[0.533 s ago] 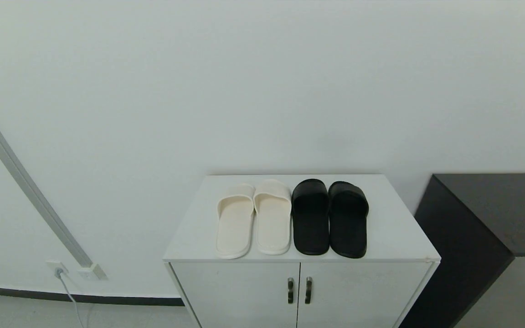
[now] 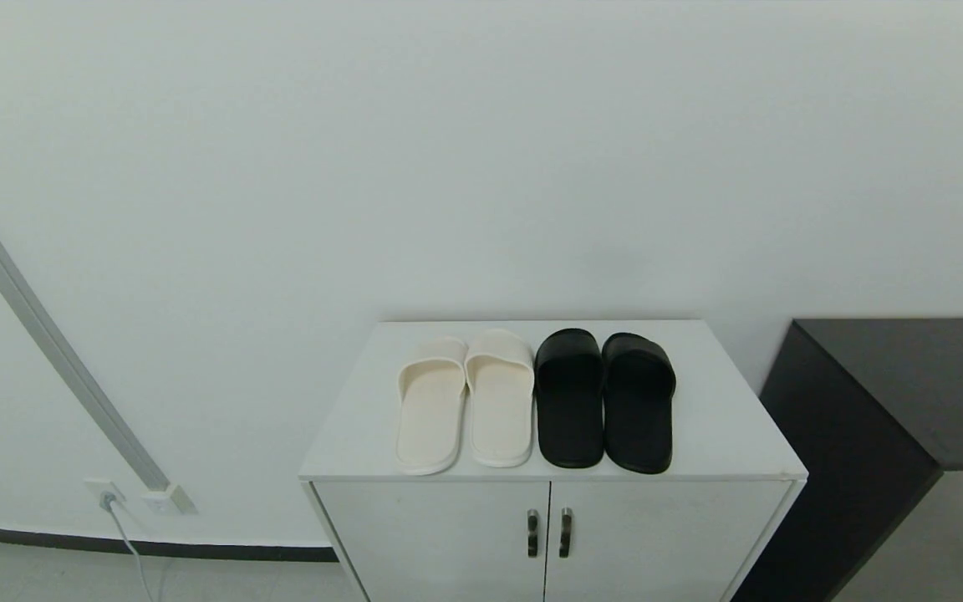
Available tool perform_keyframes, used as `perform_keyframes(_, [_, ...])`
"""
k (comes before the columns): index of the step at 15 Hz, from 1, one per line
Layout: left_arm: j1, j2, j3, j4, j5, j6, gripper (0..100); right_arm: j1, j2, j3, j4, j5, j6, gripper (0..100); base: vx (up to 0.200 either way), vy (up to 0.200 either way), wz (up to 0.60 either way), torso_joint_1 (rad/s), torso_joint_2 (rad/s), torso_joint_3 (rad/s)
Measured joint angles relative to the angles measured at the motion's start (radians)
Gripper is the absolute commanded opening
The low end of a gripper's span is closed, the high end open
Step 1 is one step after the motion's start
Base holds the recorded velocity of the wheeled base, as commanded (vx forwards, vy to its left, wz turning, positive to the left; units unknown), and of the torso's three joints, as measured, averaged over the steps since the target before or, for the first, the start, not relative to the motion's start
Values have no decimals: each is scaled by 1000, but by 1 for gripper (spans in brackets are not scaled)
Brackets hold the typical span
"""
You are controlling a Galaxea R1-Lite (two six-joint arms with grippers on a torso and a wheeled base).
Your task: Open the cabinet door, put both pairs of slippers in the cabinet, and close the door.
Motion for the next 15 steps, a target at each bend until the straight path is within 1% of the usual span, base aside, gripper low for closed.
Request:
perform_keyframes(1, [0, 0, 0, 0, 0, 1, 0, 11, 89, -30, -4, 23, 1, 100, 0, 0, 0, 0, 0, 0])
perform_keyframes(3, [0, 0, 0, 0, 0, 2, 0, 34, 277, -64, -79, 54, 4, 100, 0, 0, 0, 0, 0, 0])
perform_keyframes(5, [0, 0, 0, 0, 0, 2, 0, 73, 487, -84, -212, 66, 11, 100, 0, 0, 0, 0, 0, 0])
perform_keyframes(7, [0, 0, 0, 0, 0, 2, 0, 130, 694, -101, -365, 39, 21, 100, 0, 0, 0, 0, 0, 0])
perform_keyframes(8, [0, 0, 0, 0, 0, 2, 0, 177, 787, -113, -436, 0, 34, 100, 0, 0, 0, 0, 0, 0])
perform_keyframes(10, [0, 0, 0, 0, 0, 2, 0, 322, 947, -151, -532, -120, 82, 100, 0, 0, 0, 0, 0, 0])
perform_keyframes(11, [0, 0, 0, 0, 0, 2, 0, 398, 1017, -177, -551, -182, 106, 100, 0, 0, 0, 0, 0, 0])
perform_keyframes(13, [0, 0, 0, 1, 0, 2, 0, 513, 1125, -231, -576, -261, 130, 100, 0, 0, 0, 0, 0, 0])
perform_keyframes(15, [0, 0, 0, 0, 0, 2, 0, 589, 1211, -284, -581, -323, 134, 100, 0, 0, 0, 0, 0, 0])
